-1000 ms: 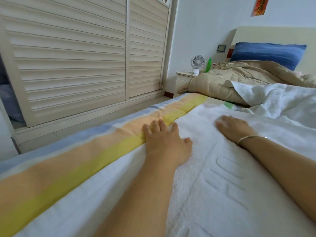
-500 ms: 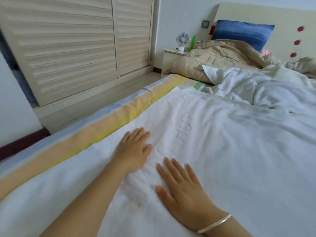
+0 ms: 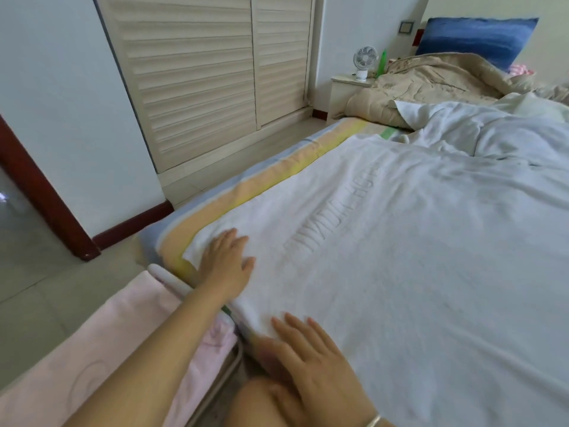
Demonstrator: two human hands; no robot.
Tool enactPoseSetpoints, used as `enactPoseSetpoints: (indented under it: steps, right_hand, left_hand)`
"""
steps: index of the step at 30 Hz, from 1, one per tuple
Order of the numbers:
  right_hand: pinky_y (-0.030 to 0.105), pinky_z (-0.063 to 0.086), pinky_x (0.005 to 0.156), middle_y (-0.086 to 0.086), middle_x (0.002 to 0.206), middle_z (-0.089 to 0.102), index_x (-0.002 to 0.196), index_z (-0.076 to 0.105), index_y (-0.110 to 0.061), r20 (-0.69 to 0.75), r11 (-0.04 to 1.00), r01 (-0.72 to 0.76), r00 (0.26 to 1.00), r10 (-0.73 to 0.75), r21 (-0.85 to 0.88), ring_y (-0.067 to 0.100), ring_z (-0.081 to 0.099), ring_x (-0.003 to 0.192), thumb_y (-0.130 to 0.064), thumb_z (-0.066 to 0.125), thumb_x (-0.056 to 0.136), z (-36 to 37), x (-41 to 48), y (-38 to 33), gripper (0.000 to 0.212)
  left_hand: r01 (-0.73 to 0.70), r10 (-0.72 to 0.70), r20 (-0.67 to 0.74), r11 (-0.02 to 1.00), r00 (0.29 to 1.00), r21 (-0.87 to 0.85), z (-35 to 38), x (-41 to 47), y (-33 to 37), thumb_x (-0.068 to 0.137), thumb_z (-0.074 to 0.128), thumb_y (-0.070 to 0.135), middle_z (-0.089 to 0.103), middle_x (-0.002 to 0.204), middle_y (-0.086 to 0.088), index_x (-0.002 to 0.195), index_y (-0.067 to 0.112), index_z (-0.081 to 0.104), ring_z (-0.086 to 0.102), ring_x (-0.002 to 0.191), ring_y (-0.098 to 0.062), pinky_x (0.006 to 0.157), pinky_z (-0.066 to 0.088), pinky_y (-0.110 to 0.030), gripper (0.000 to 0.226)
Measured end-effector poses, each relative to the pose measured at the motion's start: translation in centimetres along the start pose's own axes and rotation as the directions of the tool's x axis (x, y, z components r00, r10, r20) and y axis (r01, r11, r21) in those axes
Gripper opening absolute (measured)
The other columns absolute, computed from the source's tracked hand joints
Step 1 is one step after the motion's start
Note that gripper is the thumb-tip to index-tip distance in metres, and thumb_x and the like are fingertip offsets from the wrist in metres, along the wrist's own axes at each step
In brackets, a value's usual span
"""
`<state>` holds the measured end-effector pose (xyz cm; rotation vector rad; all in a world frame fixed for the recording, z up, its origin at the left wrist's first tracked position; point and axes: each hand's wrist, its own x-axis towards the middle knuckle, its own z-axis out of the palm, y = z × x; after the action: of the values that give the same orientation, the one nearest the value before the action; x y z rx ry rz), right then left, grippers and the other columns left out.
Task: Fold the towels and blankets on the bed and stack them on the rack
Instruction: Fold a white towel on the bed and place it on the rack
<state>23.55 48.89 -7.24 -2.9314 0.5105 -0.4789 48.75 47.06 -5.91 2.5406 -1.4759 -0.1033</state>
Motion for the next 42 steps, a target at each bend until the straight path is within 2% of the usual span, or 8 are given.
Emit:
enactPoseSetpoints:
  steps: [3, 6, 12, 19, 26, 32, 38, 42]
  right_hand:
    - [0.034, 0.049, 0.080, -0.001, 0.112, 0.064, 0.100, 0.068, -0.028, -0.166, 0.994, -0.078, 0.984, 0.065, -0.072, 0.022, 0.059, 0.100, -0.043, 0.062, 0.055, -1.4, -1.7, -0.3, 0.048]
    - [0.036, 0.041, 0.060, 0.000, 0.083, 0.056, 0.081, 0.066, -0.022, -0.253, 0.969, -0.138, 0.964, 0.084, -0.203, 0.024, 0.054, 0.070, -0.035, 0.068, 0.066, -1.4, -2.3, -0.5, 0.020]
    - [0.027, 0.030, 0.035, -0.003, 0.064, 0.051, 0.060, 0.061, -0.021, -0.337, 0.964, -0.177, 0.936, 0.102, -0.197, 0.017, 0.051, 0.053, -0.035, 0.051, 0.066, -1.7, -0.7, -1.1, 0.019]
    - [0.023, 0.023, 0.034, -0.007, 0.070, 0.052, 0.070, 0.065, -0.024, -0.336, 0.972, -0.133, 0.940, 0.061, -0.194, 0.013, 0.049, 0.056, -0.017, 0.056, 0.072, 1.0, -0.3, -2.1, 0.011]
    - [0.022, 0.037, 0.040, -0.013, 0.082, 0.058, 0.089, 0.069, -0.032, -0.242, 0.998, -0.056, 0.969, 0.056, 0.010, 0.009, 0.055, 0.071, -0.022, 0.072, 0.076, -0.5, -4.2, -2.0, 0.017]
    - [0.032, 0.050, 0.063, -0.006, 0.096, 0.061, 0.093, 0.069, -0.021, -0.293, 0.955, -0.289, 0.920, 0.259, -0.066, 0.018, 0.059, 0.083, -0.015, 0.045, 0.088, -6.9, -15.4, 1.8, 0.025]
    - [0.033, 0.046, 0.075, -0.005, 0.101, 0.061, 0.098, 0.069, -0.021, -0.411, 0.681, -0.692, 0.708, 0.575, -0.239, 0.022, 0.058, 0.090, -0.018, 0.051, 0.077, -13.1, -32.2, 5.9, 0.027]
    - [0.033, 0.046, 0.074, -0.002, 0.096, 0.065, 0.095, 0.070, -0.019, -0.512, 0.476, -0.838, 0.542, 0.667, -0.266, 0.026, 0.062, 0.087, -0.018, 0.049, 0.076, -16.5, -39.8, 7.8, 0.029]
  left_hand:
    - [0.194, -0.189, -0.163, 0.981, 0.968, 0.014, -1.4, -0.6, -3.4, 0.098, 0.048, 0.029, 0.037, 0.150, -0.009, 0.145, 0.016, 0.036, 0.032, 0.139, -0.028, 0.113, 0.029, -0.043, 0.050]
    - [0.278, -0.286, -0.093, 0.957, 0.954, -0.085, -2.7, 0.0, -5.1, 0.094, 0.058, 0.025, 0.055, 0.132, -0.010, 0.133, 0.011, 0.049, 0.053, 0.120, -0.031, 0.092, 0.047, -0.042, 0.043]
    - [0.408, -0.393, -0.151, 0.909, 0.907, 0.088, -4.1, 0.6, -5.6, 0.090, 0.057, 0.006, 0.064, 0.107, -0.011, 0.106, 0.009, 0.066, 0.063, 0.095, -0.029, 0.065, 0.046, -0.032, 0.018]
    - [0.463, -0.446, -0.147, 0.879, 0.883, 0.117, -2.9, -0.4, -7.7, 0.093, 0.052, 0.008, 0.057, 0.123, -0.016, 0.126, 0.008, 0.052, 0.055, 0.113, -0.032, 0.085, 0.049, -0.040, 0.033]
    - [0.049, -0.083, -0.292, 0.991, 0.953, -0.121, -0.5, -4.0, 2.5, 0.086, 0.057, 0.007, 0.037, 0.148, -0.005, 0.140, 0.017, 0.042, 0.032, 0.137, -0.026, 0.114, 0.024, -0.037, 0.057]
    - [-0.468, 0.309, -0.377, 0.748, 0.873, -0.470, 0.7, -13.7, 20.3, 0.088, 0.053, 0.004, 0.056, 0.112, 0.003, 0.110, 0.020, 0.059, 0.058, 0.097, -0.015, 0.083, 0.045, -0.025, 0.028]
    - [-0.803, 0.734, -0.365, 0.416, 0.573, -0.426, 4.3, -23.7, 32.2, 0.082, 0.053, 0.016, 0.054, 0.091, 0.009, 0.091, 0.024, 0.054, 0.055, 0.072, -0.012, 0.060, 0.046, -0.027, 0.012]
    - [-0.922, 0.856, -0.367, 0.274, 0.363, -0.274, 6.5, -26.4, 35.7, 0.071, 0.068, 0.008, 0.058, 0.084, 0.008, 0.085, 0.024, 0.061, 0.055, 0.072, -0.014, 0.059, 0.047, -0.028, 0.022]
